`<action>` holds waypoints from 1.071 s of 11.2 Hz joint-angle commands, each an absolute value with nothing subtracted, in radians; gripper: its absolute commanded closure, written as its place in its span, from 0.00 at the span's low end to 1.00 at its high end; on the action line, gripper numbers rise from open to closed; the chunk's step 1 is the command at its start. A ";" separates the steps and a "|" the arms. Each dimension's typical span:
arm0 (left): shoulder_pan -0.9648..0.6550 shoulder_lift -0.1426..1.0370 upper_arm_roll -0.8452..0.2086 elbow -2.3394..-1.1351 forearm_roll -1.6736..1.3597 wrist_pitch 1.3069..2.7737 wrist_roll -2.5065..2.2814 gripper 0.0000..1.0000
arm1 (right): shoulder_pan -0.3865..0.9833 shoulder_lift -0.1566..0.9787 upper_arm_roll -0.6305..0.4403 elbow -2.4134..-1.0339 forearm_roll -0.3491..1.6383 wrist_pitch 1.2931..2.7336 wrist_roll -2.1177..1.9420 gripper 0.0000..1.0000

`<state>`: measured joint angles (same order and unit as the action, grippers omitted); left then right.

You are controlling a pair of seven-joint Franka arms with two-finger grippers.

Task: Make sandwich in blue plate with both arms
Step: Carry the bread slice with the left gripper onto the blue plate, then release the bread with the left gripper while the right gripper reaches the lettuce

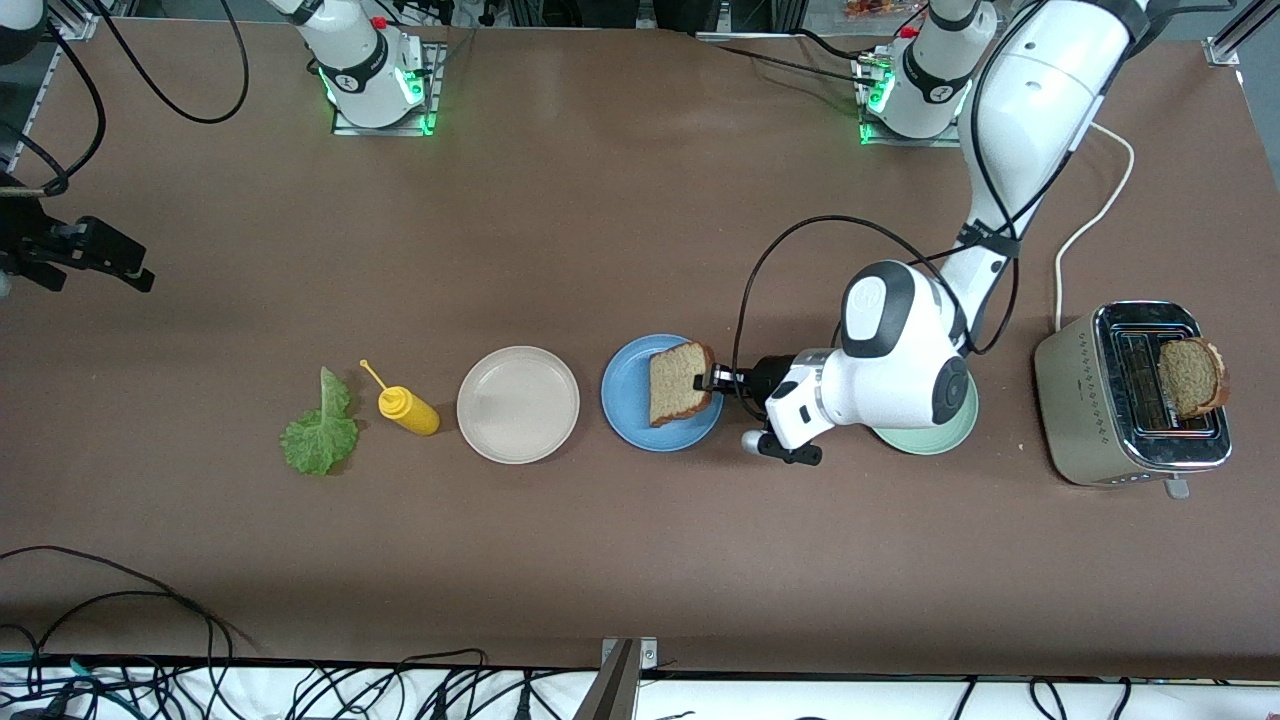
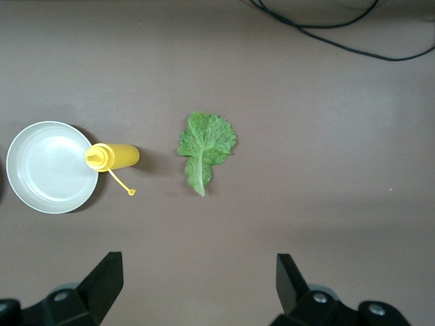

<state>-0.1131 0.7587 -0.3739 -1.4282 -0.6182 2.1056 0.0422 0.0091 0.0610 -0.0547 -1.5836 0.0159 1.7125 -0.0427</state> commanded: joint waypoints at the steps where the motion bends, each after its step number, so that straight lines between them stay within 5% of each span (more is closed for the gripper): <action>1: -0.121 0.818 -0.371 -1.407 -0.782 2.112 0.243 1.00 | -0.002 0.075 -0.052 -1.565 0.043 1.704 -0.043 0.00; 7: -0.120 0.870 -0.370 -1.423 -0.819 2.171 0.397 0.98 | 0.012 0.092 -0.064 -1.569 0.037 1.694 -0.044 0.00; 8: -0.120 0.870 -0.370 -1.427 -0.842 2.171 0.382 0.56 | 0.012 0.094 -0.064 -1.572 0.035 1.692 -0.049 0.00; 9: -0.120 0.870 -0.370 -1.428 -0.847 2.171 0.396 0.01 | 0.017 0.106 -0.064 -1.574 0.031 1.690 -0.054 0.00; 12: -0.106 0.864 -0.365 -1.433 -0.816 2.166 0.399 0.00 | 0.083 0.135 -0.063 -1.585 -0.049 1.675 -0.052 0.00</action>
